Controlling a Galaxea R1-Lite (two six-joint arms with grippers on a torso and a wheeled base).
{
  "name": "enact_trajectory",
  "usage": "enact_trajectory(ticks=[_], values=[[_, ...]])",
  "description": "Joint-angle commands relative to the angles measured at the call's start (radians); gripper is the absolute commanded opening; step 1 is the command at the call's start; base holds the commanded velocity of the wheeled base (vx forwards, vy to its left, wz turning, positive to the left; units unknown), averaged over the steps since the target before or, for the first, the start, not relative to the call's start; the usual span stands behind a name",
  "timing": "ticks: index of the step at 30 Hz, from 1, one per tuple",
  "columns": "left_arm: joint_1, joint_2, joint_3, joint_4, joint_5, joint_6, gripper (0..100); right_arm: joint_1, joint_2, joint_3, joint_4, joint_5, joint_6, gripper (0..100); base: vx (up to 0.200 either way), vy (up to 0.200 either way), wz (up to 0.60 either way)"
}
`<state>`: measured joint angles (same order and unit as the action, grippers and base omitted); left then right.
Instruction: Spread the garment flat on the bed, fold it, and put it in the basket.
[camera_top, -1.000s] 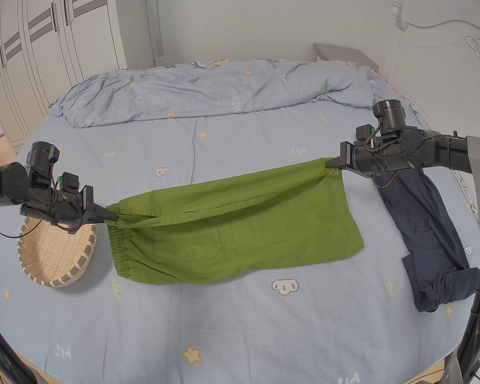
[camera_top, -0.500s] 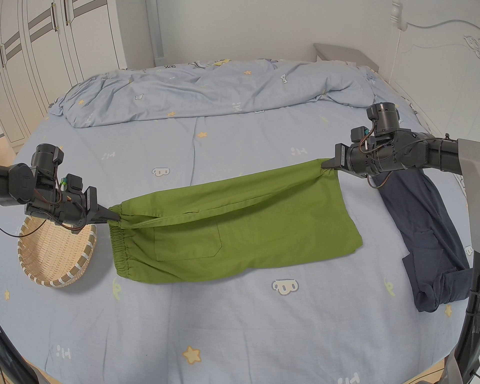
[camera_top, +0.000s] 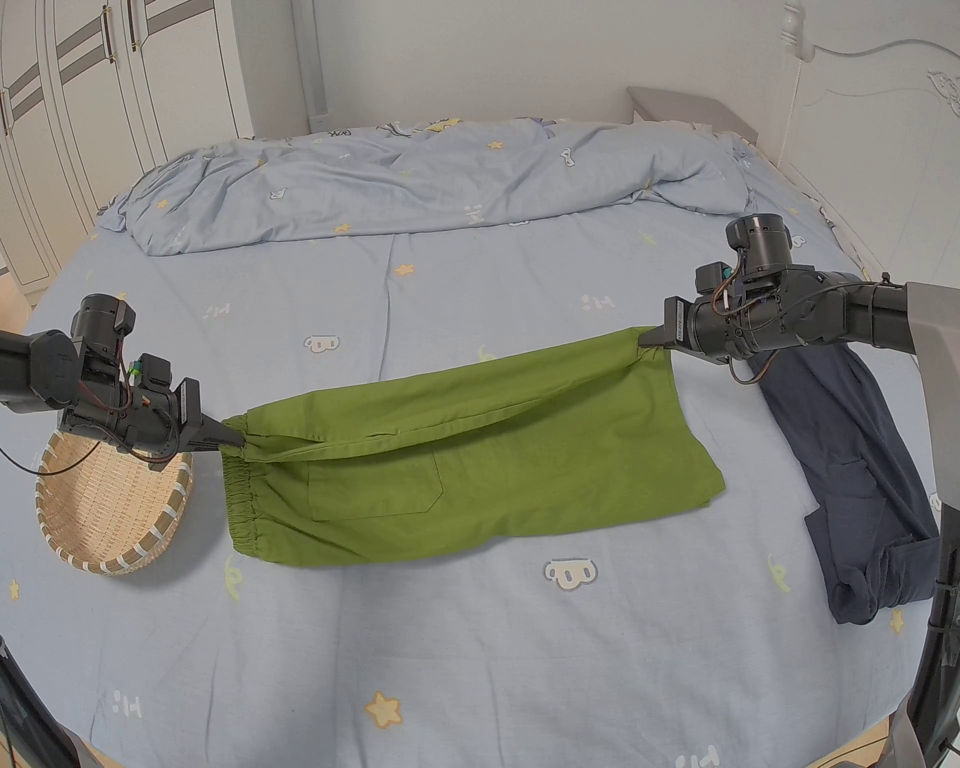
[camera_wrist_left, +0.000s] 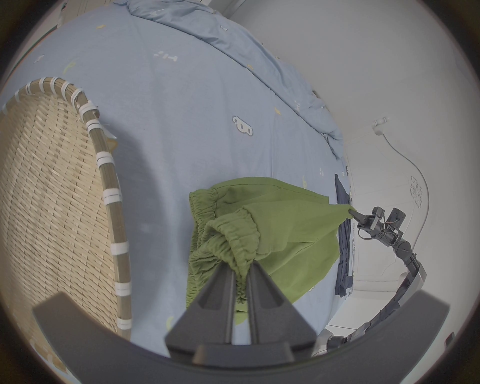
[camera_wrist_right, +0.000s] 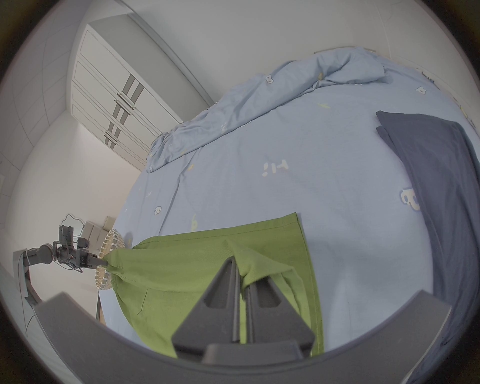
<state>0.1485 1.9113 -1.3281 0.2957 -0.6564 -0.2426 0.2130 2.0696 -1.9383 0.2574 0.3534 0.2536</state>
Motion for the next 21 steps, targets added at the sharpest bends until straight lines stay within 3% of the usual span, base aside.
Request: enact_trajectory(ticks=[1, 14, 15, 21], values=[[-0.001, 0.018, -0.010, 0.000, 0.000, 0.000, 0, 0.002, 0.004, 0.001, 0.000, 0.001, -0.001, 0, 0.000, 0.000, 0.00], [-0.021, 0.103, -0.097, 0.002, 0.009, -0.003, 0, 0.000, 0.018, -0.005, 0.000, 0.001, -0.001, 0, 0.000, 0.000, 0.00], [-0.021, 0.111, -0.099, 0.002, 0.009, -0.003, 100, 0.000, 0.021, -0.005, 0.000, 0.001, 0.001, 100, 0.000, 0.000, 0.00], [-0.021, 0.115, -0.120, 0.002, 0.003, -0.012, 100, 0.008, 0.030, -0.002, 0.000, 0.001, 0.003, 100, 0.000, 0.000, 0.00]])
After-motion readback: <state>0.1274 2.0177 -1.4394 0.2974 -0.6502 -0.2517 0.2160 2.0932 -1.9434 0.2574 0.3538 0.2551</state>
